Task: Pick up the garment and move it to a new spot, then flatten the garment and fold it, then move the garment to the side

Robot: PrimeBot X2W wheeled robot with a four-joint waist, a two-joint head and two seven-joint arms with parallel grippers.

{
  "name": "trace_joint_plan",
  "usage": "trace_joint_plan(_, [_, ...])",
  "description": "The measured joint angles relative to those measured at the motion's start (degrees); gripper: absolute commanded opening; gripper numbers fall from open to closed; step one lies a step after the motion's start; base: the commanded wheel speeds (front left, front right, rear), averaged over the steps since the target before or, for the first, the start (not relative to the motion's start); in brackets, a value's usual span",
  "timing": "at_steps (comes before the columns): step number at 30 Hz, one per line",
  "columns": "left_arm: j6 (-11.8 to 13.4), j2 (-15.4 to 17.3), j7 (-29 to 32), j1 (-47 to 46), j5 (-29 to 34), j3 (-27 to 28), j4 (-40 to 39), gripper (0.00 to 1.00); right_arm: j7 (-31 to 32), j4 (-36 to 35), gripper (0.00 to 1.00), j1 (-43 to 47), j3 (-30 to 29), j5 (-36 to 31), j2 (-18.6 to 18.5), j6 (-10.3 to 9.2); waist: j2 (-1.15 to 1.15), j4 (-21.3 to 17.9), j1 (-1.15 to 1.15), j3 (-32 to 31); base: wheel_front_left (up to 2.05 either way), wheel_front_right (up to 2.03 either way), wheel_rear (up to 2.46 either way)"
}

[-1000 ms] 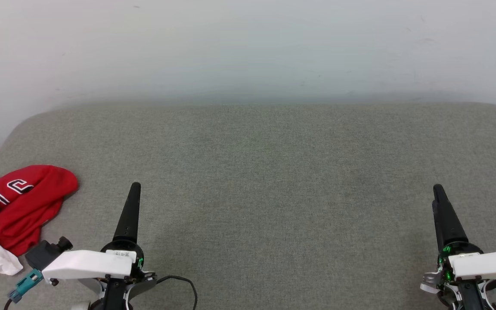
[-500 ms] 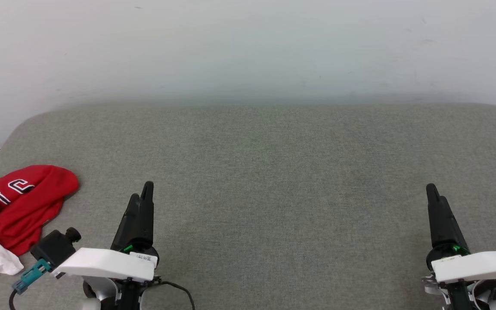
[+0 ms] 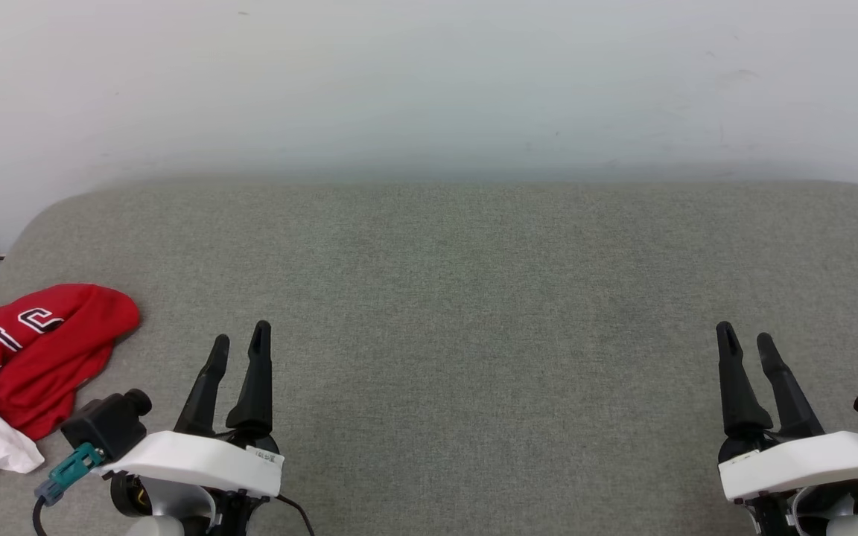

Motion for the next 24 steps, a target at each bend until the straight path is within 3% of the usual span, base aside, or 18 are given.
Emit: trace_joint_plan(24, [-0.07,1.14,-3.53,0.21,16.97,-2.14,1.29,1.0,0.1,-3.48,1.0,1.2,0.13,-19.31,0.0,0.0,0.0,0.38,0.0,-0.26,0.0,0.0,0.0])
